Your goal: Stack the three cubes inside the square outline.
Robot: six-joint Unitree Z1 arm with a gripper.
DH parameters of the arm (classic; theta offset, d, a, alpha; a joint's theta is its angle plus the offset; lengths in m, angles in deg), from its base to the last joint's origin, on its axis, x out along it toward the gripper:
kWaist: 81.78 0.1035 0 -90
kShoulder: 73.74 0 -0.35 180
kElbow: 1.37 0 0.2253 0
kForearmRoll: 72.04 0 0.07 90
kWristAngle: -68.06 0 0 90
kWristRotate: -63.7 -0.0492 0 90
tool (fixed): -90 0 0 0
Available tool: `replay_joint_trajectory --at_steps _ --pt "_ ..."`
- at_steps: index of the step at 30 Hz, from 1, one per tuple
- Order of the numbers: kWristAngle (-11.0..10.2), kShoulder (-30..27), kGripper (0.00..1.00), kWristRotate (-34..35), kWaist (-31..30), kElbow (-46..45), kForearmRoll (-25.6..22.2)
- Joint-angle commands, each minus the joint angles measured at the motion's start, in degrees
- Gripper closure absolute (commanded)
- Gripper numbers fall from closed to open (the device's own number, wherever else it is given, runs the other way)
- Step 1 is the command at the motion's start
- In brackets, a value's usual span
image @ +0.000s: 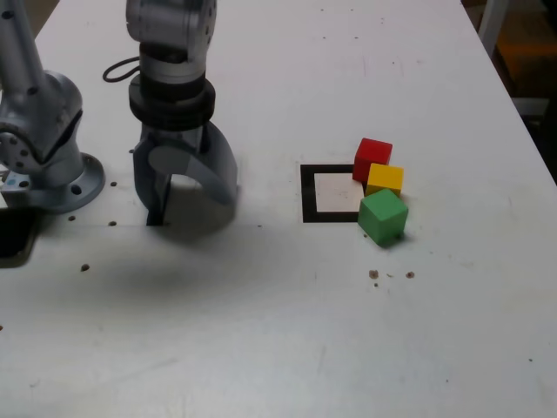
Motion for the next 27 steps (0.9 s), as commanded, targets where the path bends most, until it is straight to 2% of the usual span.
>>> replay_joint_trajectory --at_steps 1,9,18,27 --pt "-0.15 0.15 0.20 -0.43 -0.01 0.46 1.62" --pt "0.83 0.51 0.21 -1.35 -0.01 -0.18 3.29" --pt "-0.54 0.28 0.21 -1.87 -0.01 2.19 2.75" --pt "-4.78 1.85 0.21 -2.58 0.02 14.51 -9.42"
